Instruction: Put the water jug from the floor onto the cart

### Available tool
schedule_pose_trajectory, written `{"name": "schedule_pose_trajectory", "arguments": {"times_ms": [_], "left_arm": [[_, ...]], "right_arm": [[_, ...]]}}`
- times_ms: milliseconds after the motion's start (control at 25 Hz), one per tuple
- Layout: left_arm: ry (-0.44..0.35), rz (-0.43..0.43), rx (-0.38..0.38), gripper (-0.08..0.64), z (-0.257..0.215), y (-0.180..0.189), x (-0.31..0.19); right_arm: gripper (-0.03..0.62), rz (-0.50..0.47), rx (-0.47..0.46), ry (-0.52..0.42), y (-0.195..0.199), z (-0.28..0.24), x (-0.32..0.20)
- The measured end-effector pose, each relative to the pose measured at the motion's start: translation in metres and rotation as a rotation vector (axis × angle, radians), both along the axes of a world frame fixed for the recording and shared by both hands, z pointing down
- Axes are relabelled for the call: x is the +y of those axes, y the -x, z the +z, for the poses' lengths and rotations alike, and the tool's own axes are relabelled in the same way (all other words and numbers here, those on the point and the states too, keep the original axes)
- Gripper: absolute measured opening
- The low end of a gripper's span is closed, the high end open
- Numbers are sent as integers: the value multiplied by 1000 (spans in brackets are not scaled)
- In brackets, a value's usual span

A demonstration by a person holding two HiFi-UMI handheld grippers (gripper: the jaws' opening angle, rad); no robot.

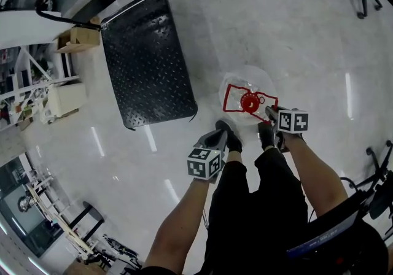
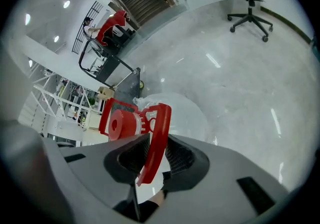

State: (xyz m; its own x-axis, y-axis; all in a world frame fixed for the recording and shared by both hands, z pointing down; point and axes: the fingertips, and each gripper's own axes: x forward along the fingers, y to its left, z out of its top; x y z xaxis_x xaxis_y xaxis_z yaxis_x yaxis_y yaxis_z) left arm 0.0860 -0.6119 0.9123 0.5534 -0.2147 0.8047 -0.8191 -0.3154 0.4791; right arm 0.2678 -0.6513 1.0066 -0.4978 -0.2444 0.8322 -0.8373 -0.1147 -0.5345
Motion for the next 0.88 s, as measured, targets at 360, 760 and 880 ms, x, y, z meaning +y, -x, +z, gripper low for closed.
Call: {"name": "schedule_pose_trajectory", "arguments": {"times_ms": [360, 760, 880], "left_arm": [[-58, -110, 22, -9, -34, 7, -26], [-266, -382, 26, -9, -138, 58, -62], [-327, -442, 37, -9, -168, 78, -49]], "right_arm": [[61, 21, -21, -4, 7, -27, -30], [61, -193, -5, -33, 33, -94, -47], [61, -222, -18, -71, 39, -130, -49]]}}
